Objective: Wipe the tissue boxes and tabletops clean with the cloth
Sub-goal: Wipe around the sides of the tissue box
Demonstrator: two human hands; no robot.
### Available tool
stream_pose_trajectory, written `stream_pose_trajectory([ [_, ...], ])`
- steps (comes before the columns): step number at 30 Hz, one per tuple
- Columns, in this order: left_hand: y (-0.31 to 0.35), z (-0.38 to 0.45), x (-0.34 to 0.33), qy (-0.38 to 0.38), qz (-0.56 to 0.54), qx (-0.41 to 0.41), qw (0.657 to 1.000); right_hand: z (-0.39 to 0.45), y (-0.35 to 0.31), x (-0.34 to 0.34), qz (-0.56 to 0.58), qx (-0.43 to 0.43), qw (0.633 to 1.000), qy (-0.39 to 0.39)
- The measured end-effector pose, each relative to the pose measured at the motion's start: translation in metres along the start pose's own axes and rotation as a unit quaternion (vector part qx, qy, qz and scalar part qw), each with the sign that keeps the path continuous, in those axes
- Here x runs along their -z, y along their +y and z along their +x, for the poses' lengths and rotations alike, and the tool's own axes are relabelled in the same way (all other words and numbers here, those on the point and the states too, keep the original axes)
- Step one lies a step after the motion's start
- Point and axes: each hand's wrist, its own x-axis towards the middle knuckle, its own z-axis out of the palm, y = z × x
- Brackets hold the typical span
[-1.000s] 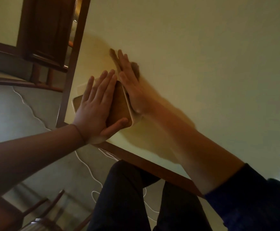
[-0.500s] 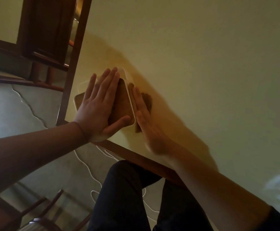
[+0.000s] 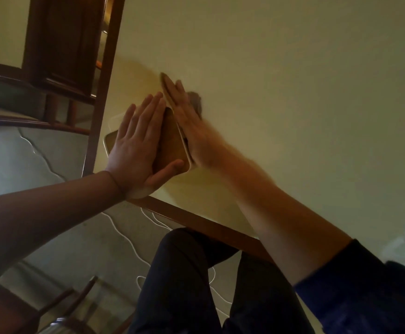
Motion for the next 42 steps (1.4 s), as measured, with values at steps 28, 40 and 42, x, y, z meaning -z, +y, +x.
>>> stream_pose_trajectory([
  [28,-0.001,0.0,-0.001,0.009,-0.012,0.007,1.0,0.016,-0.001,-0.002,-0.011,-0.024,1.0,0.015],
  [40,-0.004,-0.001,-0.002,0.006,-0.019,0.006,1.0,-0.114,-0.004,-0.021,0.164,-0.119,0.979,0.002],
  [42,-0.005,-0.001,-0.002,0.007,-0.017,0.005,1.0,-0.106,-0.008,-0.019,0.146,-0.118,0.982,-0.001],
])
